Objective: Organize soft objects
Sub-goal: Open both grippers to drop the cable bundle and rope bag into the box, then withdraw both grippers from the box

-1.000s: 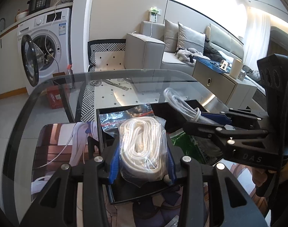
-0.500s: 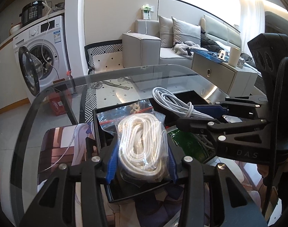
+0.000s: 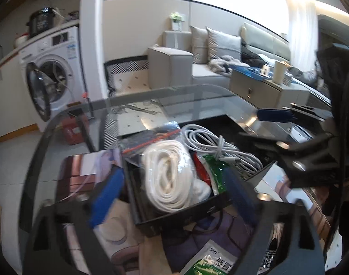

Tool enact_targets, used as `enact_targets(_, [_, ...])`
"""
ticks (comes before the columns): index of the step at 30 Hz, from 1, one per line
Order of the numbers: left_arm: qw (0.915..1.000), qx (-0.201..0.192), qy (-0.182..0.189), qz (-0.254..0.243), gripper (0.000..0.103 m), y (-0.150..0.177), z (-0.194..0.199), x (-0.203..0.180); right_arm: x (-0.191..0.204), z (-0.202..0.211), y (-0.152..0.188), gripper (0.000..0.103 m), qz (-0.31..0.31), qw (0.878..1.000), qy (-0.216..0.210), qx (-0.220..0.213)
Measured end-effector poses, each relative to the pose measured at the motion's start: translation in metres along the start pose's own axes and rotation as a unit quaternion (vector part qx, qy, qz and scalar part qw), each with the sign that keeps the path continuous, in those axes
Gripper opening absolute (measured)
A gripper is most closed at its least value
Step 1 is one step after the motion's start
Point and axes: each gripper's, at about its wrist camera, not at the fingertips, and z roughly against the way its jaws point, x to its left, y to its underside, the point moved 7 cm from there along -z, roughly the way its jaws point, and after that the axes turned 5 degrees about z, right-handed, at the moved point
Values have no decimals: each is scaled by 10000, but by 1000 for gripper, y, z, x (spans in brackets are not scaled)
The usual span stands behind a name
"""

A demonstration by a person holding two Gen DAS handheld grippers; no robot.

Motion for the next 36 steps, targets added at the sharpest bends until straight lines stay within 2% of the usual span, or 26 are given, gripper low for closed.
enact_targets(2, [10000,-49,-39,66,101,1,6,4,2,7,8,102,25,10000,-56,49])
enact_targets(10, [9990,-49,-160,411,103,19,28,17,21,30,42,103,-2,9994,-234,245])
enact_targets(19, [9984,-100,-280,479,103,34,48,18,36,48,68,103,33,9982,-350,477])
enact_targets(28, [9983,-92,-243,526,103,46,52,18,54,56,98,103,101,9963,-428,745])
enact_targets(36, [9979,-25,-253,599,103,55,53,22,64,57,111,103,37,9947,-541,879])
